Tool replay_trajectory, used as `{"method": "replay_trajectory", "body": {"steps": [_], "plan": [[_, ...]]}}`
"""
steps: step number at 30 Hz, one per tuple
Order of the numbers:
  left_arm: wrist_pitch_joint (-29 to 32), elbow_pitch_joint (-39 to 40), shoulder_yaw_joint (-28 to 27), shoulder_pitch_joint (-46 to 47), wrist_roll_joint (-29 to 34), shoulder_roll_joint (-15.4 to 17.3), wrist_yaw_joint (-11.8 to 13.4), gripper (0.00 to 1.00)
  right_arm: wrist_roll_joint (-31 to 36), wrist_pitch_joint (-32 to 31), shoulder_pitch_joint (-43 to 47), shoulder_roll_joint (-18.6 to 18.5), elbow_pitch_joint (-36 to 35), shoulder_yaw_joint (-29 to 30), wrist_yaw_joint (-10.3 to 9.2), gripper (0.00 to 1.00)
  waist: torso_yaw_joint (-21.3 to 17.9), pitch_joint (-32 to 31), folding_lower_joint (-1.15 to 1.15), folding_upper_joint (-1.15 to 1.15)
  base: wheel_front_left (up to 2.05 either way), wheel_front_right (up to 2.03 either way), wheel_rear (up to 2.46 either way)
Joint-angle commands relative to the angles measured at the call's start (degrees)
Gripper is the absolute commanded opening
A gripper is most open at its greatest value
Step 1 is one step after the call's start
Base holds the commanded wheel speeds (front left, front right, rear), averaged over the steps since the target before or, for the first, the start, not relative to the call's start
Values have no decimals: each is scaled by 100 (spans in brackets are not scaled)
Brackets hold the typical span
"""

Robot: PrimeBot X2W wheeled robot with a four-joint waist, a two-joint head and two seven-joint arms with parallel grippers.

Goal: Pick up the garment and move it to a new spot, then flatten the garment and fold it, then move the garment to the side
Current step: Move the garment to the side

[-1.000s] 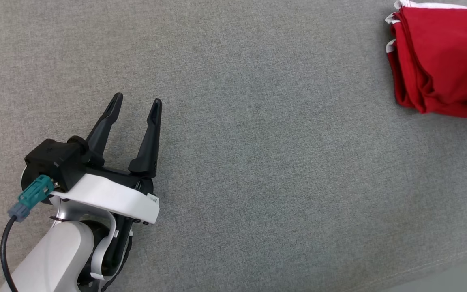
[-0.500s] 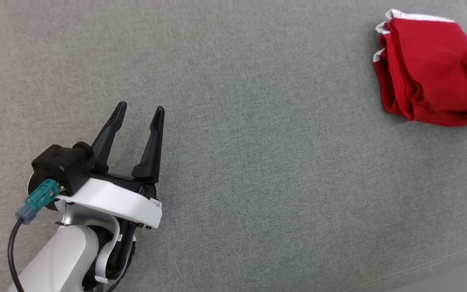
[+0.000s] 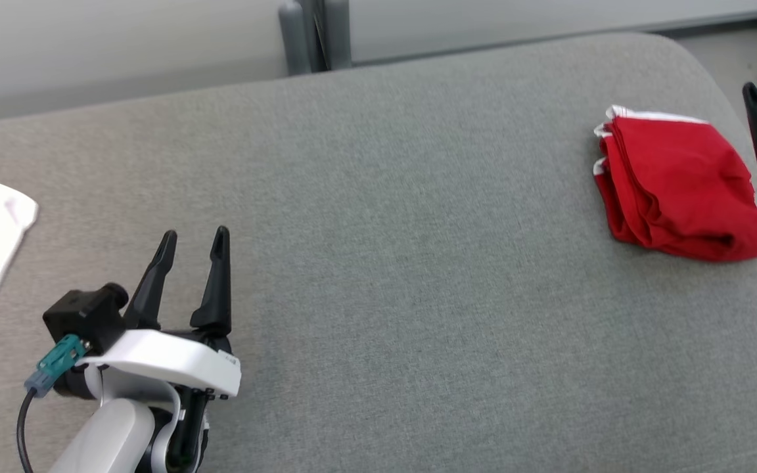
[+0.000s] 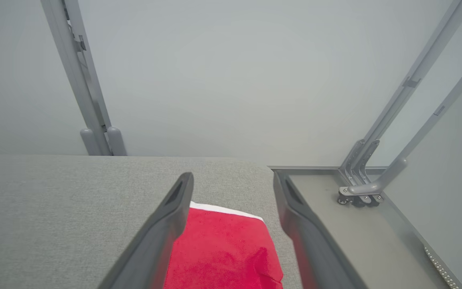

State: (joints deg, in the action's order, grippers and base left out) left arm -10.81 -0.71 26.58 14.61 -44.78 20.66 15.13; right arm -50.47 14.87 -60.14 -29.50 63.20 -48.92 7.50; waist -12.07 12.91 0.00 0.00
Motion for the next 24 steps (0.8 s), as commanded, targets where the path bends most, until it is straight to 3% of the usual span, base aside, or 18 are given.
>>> {"method": "replay_trajectory", "body": {"steps": [1,13,24], "plan": [[-55,-76,-45,-86,-24,18,-45,100,48,43,165,-10,-183,162,-2,100,219,-365,0,0,0,0,0],[-275,-525,-424,-786,-311,167,-45,100,1339,31,2003,473,-1781,2061,-2,100,598,-1050,0,0,0,0,0],[-373,-411,-658,-1375,-243,321,98,100,2672,-135,3696,1426,-3178,3536,-2,100,833,-1252,0,0,0,0,0]]}}
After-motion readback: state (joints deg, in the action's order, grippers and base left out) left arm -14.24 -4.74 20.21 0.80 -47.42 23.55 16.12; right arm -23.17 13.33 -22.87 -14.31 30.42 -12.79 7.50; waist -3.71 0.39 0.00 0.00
